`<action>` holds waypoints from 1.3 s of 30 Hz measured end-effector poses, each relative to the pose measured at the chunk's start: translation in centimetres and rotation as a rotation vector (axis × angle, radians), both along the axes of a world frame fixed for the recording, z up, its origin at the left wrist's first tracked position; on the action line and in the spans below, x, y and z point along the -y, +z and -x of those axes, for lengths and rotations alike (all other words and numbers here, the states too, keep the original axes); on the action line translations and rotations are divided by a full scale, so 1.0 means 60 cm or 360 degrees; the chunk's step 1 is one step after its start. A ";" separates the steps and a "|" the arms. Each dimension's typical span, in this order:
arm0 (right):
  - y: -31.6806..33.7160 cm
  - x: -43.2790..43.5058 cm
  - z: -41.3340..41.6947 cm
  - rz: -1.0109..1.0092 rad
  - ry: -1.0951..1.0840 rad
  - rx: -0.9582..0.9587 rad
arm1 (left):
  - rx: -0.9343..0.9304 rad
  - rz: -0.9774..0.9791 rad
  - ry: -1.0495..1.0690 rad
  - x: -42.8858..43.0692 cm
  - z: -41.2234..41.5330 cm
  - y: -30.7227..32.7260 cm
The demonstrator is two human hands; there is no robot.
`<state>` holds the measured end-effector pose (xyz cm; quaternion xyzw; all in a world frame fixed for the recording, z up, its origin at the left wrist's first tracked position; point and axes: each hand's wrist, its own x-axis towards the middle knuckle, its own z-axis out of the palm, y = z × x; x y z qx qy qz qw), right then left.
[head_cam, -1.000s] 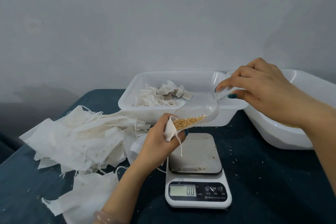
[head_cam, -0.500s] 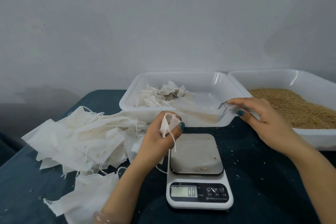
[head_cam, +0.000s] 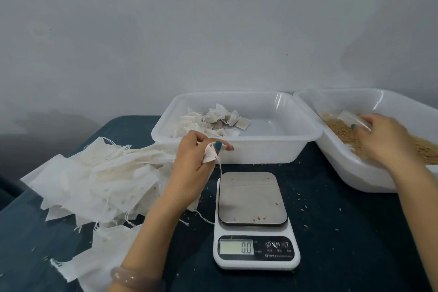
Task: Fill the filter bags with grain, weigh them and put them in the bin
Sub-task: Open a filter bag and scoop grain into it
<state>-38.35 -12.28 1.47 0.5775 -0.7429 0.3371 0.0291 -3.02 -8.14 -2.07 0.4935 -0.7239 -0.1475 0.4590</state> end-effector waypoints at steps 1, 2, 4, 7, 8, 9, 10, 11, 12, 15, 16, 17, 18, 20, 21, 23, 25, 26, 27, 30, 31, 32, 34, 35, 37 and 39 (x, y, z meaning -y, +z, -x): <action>-0.004 0.014 0.011 -0.0197 -0.0053 -0.0094 | -0.0024 -0.0015 -0.0021 0.002 0.002 0.006; -0.007 0.025 0.019 -0.0425 -0.0114 -0.0165 | -0.0059 -0.0035 -0.0046 0.005 0.005 0.012; -0.011 0.038 0.025 -0.0833 -0.0186 -0.0289 | -0.0083 -0.0051 -0.0092 0.011 0.014 0.022; -0.008 0.050 0.021 -0.1065 -0.0154 -0.0405 | -0.0004 -0.0049 -0.0133 0.018 0.032 0.030; -0.007 0.049 0.021 -0.1096 -0.0140 -0.0399 | -0.0035 -0.0062 -0.0165 0.018 0.038 0.029; -0.007 0.046 0.020 -0.1100 -0.0133 -0.0386 | -0.0099 -0.0091 -0.0218 0.017 0.043 0.027; -0.008 0.042 0.019 -0.1066 -0.0138 -0.0375 | -0.0159 -0.0133 -0.0281 0.016 0.048 0.025; -0.010 0.037 0.019 -0.0960 -0.0156 -0.0379 | -0.0214 -0.0189 -0.0347 0.014 0.053 0.023; -0.011 0.032 0.014 -0.0766 -0.0178 -0.0399 | -0.0249 -0.0231 -0.0405 0.014 0.058 0.020; -0.010 0.004 -0.030 -0.0037 -0.0111 -0.0417 | -0.0275 -0.0247 -0.0517 0.011 0.064 0.013; -0.010 -0.005 -0.051 0.0129 -0.0012 -0.0402 | -0.0260 -0.0260 -0.0523 0.012 0.063 0.009; -0.009 -0.012 -0.072 0.0244 0.0110 -0.0377 | -0.0230 -0.0290 -0.0517 0.013 0.062 0.004; -0.011 -0.019 -0.092 0.0316 0.0243 -0.0346 | -0.0172 -0.0318 -0.0493 0.014 0.061 -0.003; -0.021 -0.028 -0.129 0.0394 0.0477 -0.0245 | -0.0045 -0.0340 -0.0413 0.018 0.054 -0.017; -0.029 -0.030 -0.144 0.0404 0.0565 -0.0181 | -0.0007 -0.0346 -0.0370 0.020 0.049 -0.024; -0.054 -0.031 -0.168 0.0383 0.0675 -0.0073 | 0.0023 -0.0354 -0.0307 0.023 0.035 -0.038; -0.086 -0.029 -0.179 0.0328 0.0706 0.0015 | 0.0006 -0.0352 -0.0290 0.024 0.023 -0.050; -0.102 -0.028 -0.181 0.0287 0.0698 0.0058 | 0.0003 -0.0338 -0.0277 0.024 0.018 -0.054; -0.115 -0.027 -0.180 0.0242 0.0680 0.0094 | -0.0003 -0.0318 -0.0250 0.025 0.014 -0.056; -0.140 -0.023 -0.171 0.0160 0.0621 0.0149 | -0.0070 -0.0247 -0.0154 0.031 0.005 -0.057; -0.143 -0.022 -0.166 0.0164 0.0594 0.0168 | -0.0085 -0.0238 -0.0126 0.033 0.004 -0.057; -0.145 -0.021 -0.162 0.0173 0.0570 0.0184 | -0.0085 -0.0236 -0.0105 0.035 0.004 -0.058; -0.149 -0.020 -0.157 0.0165 0.0543 0.0192 | -0.0051 -0.0222 -0.0084 0.035 0.002 -0.059; -0.150 -0.020 -0.156 0.0150 0.0539 0.0187 | -0.0028 -0.0207 -0.0073 0.034 0.002 -0.058; -0.154 -0.019 -0.156 0.0123 0.0538 0.0184 | 0.0004 -0.0185 -0.0042 0.032 0.001 -0.057; -0.156 -0.019 -0.157 0.0113 0.0537 0.0178 | 0.0014 -0.0186 -0.0011 0.031 0.001 -0.055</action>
